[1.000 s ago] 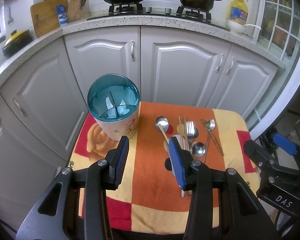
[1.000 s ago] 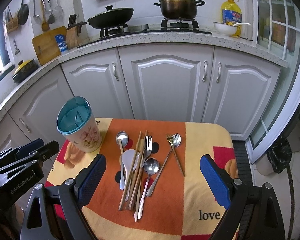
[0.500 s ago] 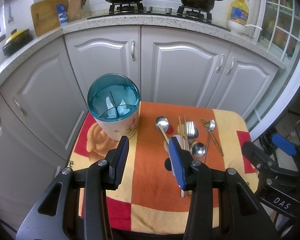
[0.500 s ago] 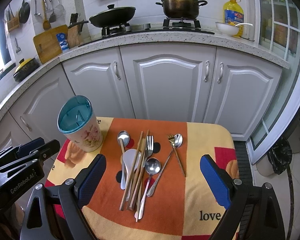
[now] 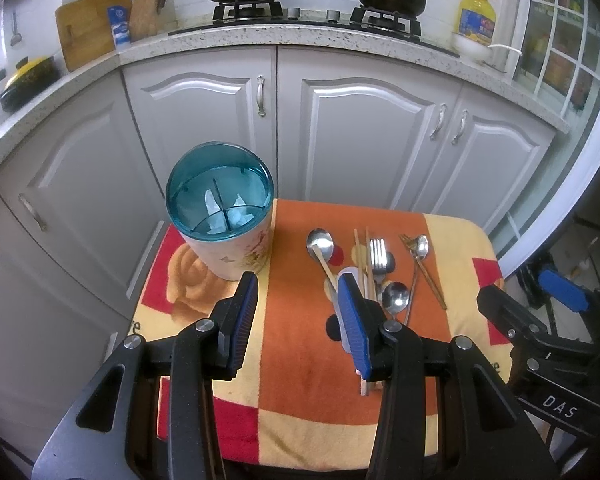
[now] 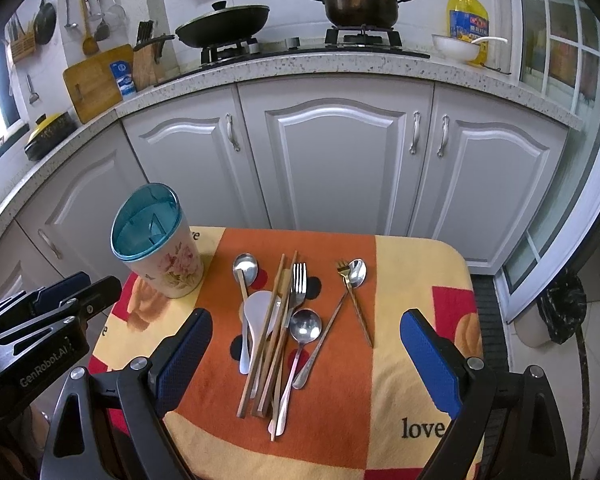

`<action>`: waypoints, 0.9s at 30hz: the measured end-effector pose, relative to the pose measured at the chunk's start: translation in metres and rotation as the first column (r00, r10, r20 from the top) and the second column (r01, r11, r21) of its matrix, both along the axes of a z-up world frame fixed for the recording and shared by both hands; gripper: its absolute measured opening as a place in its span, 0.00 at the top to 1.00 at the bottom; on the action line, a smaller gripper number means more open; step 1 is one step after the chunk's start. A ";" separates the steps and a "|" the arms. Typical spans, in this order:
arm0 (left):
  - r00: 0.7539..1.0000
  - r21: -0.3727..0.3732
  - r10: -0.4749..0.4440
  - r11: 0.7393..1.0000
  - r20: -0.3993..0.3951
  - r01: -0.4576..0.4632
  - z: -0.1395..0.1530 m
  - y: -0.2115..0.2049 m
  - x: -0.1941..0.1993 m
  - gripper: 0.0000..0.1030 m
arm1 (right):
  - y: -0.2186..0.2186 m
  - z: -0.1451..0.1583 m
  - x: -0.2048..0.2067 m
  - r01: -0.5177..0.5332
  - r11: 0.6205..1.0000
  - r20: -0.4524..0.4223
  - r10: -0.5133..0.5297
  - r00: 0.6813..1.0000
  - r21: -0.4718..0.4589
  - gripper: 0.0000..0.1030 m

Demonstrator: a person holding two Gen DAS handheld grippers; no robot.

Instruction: Organize utensils

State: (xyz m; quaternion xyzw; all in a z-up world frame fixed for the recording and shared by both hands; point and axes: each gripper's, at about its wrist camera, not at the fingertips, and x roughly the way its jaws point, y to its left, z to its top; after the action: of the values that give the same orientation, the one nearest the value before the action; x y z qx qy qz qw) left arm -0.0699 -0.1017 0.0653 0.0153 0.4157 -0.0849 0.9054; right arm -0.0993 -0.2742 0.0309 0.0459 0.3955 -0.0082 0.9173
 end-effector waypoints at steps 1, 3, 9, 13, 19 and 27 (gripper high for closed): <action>1.000 -0.004 0.001 1.000 -0.002 -0.001 0.000 0.000 0.001 0.60 | -0.001 -0.001 0.000 0.002 1.000 -0.003 -0.002 1.000 0.002 0.09; 1.000 -0.006 0.003 1.000 -0.005 -0.003 -0.002 0.000 0.002 0.60 | -0.002 -0.002 0.002 0.002 1.000 -0.008 -0.002 1.000 0.009 0.09; 1.000 -0.010 0.000 1.000 -0.016 0.000 -0.005 0.001 0.006 0.60 | -0.003 -0.005 0.004 -0.001 1.000 -0.015 0.001 1.000 0.008 0.09; 1.000 -0.002 -0.014 1.000 -0.024 0.014 -0.008 -0.001 0.007 0.60 | -0.004 -0.008 0.006 -0.003 1.000 -0.025 0.003 1.000 0.012 0.09; 0.999 0.001 -0.020 1.000 -0.046 0.020 -0.016 -0.002 0.010 0.60 | -0.007 -0.015 0.010 -0.002 1.000 -0.040 0.003 0.999 0.016 0.09; 0.990 -0.060 -0.018 0.998 -0.141 0.010 -0.049 0.009 0.022 0.61 | -0.024 -0.041 0.020 -0.044 0.997 -0.065 0.047 0.997 0.057 0.09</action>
State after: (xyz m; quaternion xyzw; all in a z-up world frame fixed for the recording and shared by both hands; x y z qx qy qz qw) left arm -0.0481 -0.0930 0.0161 -0.0146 0.4763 -0.1042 0.8730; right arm -0.0796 -0.2977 -0.0100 0.0621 0.4268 0.0222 0.9019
